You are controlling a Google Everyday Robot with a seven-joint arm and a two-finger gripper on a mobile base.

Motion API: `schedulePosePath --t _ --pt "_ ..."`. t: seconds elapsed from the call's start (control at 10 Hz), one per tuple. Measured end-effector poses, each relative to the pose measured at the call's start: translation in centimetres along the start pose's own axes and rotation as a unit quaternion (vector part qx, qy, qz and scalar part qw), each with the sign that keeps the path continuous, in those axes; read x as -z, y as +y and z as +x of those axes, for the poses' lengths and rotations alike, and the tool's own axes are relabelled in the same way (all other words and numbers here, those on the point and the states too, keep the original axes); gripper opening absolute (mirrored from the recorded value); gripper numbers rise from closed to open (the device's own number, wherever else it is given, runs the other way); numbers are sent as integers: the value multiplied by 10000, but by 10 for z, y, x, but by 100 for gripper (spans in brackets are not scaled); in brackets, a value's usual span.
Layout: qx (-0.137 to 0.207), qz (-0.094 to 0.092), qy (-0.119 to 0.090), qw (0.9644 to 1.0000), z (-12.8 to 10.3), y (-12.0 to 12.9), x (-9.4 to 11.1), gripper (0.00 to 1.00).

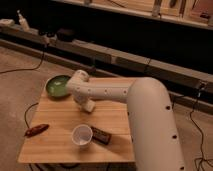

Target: Wipe the white sponge on the table

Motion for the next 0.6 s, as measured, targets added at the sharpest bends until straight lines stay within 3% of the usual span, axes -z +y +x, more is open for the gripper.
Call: schedulePosePath --t 0.3,0.6 --pt "362 110 31 9993 43 -9 -5 26" --pt "941 331 -3 9950 84 -46 -19 26"
